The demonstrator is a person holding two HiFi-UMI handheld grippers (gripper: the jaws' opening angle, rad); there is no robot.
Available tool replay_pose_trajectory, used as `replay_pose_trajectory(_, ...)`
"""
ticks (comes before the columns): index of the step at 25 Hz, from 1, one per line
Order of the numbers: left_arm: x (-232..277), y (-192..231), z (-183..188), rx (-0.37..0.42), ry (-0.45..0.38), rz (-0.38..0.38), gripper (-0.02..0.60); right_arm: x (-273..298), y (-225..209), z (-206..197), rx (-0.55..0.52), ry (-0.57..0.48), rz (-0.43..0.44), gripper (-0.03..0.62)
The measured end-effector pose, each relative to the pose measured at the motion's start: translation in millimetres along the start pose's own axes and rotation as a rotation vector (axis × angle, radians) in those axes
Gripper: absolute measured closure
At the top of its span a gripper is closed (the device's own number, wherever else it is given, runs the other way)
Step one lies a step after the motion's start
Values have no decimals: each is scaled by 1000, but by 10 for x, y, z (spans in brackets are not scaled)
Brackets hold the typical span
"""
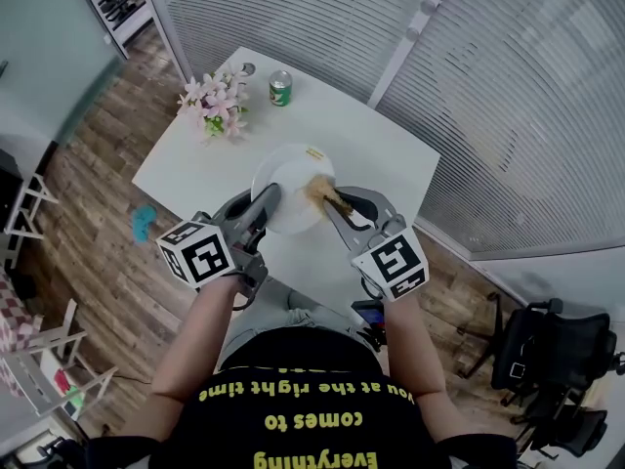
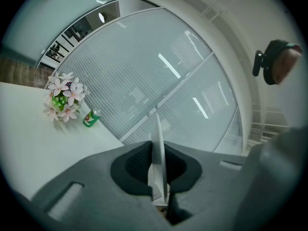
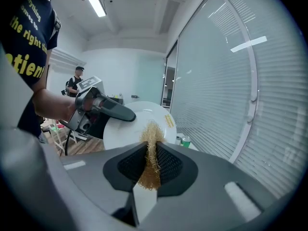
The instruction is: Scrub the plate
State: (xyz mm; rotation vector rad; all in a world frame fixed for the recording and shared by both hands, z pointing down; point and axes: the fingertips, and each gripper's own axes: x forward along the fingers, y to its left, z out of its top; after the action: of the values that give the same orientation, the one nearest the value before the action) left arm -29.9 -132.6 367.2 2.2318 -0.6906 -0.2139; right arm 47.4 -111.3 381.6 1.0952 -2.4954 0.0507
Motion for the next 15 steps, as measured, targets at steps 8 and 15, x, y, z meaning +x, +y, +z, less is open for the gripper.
replay_pose_trajectory(8,16,5,34,-17,-6,-5,560,-61,-269,-38,21,-4,-73,542)
replay_pose_trajectory(15,-24,56,109,-23,-28,3,560,-5,-48,-52,19,-1,-16,543)
